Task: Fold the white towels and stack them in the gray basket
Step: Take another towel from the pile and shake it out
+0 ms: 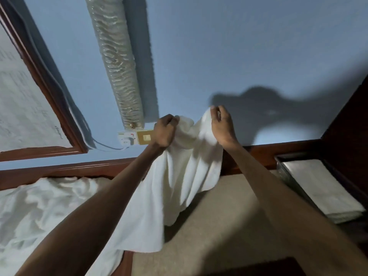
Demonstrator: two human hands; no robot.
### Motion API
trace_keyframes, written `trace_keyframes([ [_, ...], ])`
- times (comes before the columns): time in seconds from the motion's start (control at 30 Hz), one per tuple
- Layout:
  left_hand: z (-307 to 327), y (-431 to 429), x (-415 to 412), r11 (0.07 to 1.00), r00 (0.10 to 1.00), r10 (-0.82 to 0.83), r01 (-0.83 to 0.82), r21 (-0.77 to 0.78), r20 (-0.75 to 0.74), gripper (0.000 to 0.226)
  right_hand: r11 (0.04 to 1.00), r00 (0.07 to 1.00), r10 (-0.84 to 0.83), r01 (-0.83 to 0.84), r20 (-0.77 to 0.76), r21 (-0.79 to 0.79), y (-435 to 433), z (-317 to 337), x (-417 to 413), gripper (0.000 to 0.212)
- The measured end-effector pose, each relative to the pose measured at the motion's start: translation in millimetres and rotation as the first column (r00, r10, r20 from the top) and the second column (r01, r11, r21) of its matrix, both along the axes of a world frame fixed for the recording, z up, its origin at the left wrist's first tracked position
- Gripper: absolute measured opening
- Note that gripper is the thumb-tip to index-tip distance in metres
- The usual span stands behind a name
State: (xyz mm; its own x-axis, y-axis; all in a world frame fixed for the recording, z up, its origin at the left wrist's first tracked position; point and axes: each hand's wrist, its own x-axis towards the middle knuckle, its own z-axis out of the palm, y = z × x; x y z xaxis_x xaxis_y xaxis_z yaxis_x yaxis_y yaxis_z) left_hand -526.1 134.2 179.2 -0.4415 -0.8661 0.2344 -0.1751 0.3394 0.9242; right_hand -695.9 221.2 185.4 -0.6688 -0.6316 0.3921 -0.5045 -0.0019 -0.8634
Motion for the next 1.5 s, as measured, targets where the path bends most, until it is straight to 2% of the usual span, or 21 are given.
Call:
trace_keyframes([
  [0.13, 0, 15, -46, 0.996, 0.995, -0.073, 0.077, 0.054, -0.063, 0.039, 0.981, 0.987, -0.157, 0.15, -0.046, -0.12, 30, 3, -56, 0.044],
  [0.27, -11, 18, -69, 0.989, 0.988, -0.089, 0.103, 0.109, -0.125, 0.045, 0.977, 0.978, -0.184, 0.171, -0.098, -0.128, 51, -1, -92, 0.04],
  [0.33, -29, 14, -70, 0.988, 0.992, -0.071, 0.084, 0.131, -0.104, 0.045, 0.99, 0.984, -0.137, 0.13, -0.118, -0.062, 56, -13, -102, 0.038],
  [0.43, -69, 6, -58, 0.988, 0.999, -0.029, 0.022, 0.156, 0.044, 0.045, 0.989, 0.997, 0.005, 0.006, -0.074, 0.151, 61, -45, -109, 0.036],
  [0.53, -119, -4, -32, 0.981, 0.97, -0.049, 0.001, 0.196, 0.24, 0.037, 0.907, 0.985, 0.174, -0.166, 0.013, 0.387, 69, -94, -111, 0.031],
  [0.6, -154, -16, -15, 0.975, 0.875, -0.152, 0.057, 0.214, 0.46, 0.032, 0.824, 0.972, 0.228, -0.222, 0.054, 0.521, 75, -129, -110, 0.03],
  [0.67, -184, -25, -4, 0.961, 0.611, -0.275, 0.149, 0.233, 0.742, 0.02, 0.72, 0.964, 0.253, -0.24, 0.076, 0.651, 78, -161, -104, 0.031],
  [0.7, -198, -27, -2, 0.951, 0.499, -0.309, 0.172, 0.257, 0.81, 0.019, 0.682, 0.959, 0.27, -0.254, 0.087, 0.686, 78, -175, -99, 0.032],
  [0.73, -206, -25, -3, 0.941, 0.441, -0.337, 0.19, 0.281, 0.832, 0.026, 0.651, 0.949, 0.3, -0.275, 0.093, 0.708, 77, -187, -94, 0.031],
  [0.77, -214, -23, -7, 0.937, 0.433, -0.345, 0.216, 0.276, 0.833, 0.032, 0.617, 0.937, 0.337, -0.29, 0.087, 0.732, 76, -199, -90, 0.03],
  [0.83, -220, -15, -21, 0.924, 0.508, -0.375, 0.271, 0.27, 0.775, 0.042, 0.556, 0.908, 0.409, -0.321, 0.084, 0.766, 74, -215, -83, 0.027],
  [0.9, -225, -5, -39, 0.839, 0.532, -0.542, 0.377, 0.391, 0.65, 0.061, 0.542, 0.874, 0.473, -0.388, 0.111, 0.745, 73, -222, -83, 0.021],
  [1.0, -231, 16, -66, 0.682, 0.425, -0.731, 0.475, 0.556, 0.534, 0.093, 0.575, 0.84, 0.523, -0.474, 0.146, 0.667, 70, -224, -97, 0.01],
  [1.07, -241, 25, -81, 0.668, 0.357, -0.743, 0.454, 0.59, 0.566, 0.101, 0.581, 0.816, 0.547, -0.53, 0.185, 0.618, 70, -225, -111, 0.016],
  [1.1, -244, 27, -88, 0.674, 0.341, -0.736, 0.452, 0.585, 0.585, 0.097, 0.577, 0.807, 0.555, -0.549, 0.202, 0.604, 72, -225, -120, 0.02],
  [1.2, -249, 24, -108, 0.71, 0.413, -0.702, 0.477, 0.518, 0.58, 0.072, 0.509, 0.791, 0.548, -0.572, 0.27, 0.643, 76, -218, -145, 0.012],
  [1.27, -235, 21, -121, 0.72, 0.438, -0.689, 0.499, 0.481, 0.577, 0.066, 0.441, 0.793, 0.513, -0.572, 0.328, 0.692, 77, -213, -165, 0.018],
  [1.33, -217, 21, -134, 0.741, 0.481, -0.667, 0.505, 0.443, 0.568, 0.047, 0.368, 0.758, 0.451, -0.639, 0.471, 0.675, 75, -208, -183, 0.016],
  [1.4, -197, 24, -144, 0.748, 0.548, -0.663, 0.51, 0.425, 0.509, 0.05, 0.323, 0.647, 0.423, -0.762, 0.634, 0.562, 72, -204, -196, 0.018],
  [1.47, -180, 30, -150, 0.762, 0.6, -0.647, 0.487, 0.426, 0.471, 0.042, 0.263, 0.504, 0.443, -0.864, 0.742, 0.429, 69, -202, -205, 0.024],
  [1.5, -172, 33, -152, 0.771, 0.617, -0.635, 0.469, 0.43, 0.465, 0.034, 0.241, 0.428, 0.437, -0.903, 0.792, 0.355, 69, -202, -207, 0.037],
])
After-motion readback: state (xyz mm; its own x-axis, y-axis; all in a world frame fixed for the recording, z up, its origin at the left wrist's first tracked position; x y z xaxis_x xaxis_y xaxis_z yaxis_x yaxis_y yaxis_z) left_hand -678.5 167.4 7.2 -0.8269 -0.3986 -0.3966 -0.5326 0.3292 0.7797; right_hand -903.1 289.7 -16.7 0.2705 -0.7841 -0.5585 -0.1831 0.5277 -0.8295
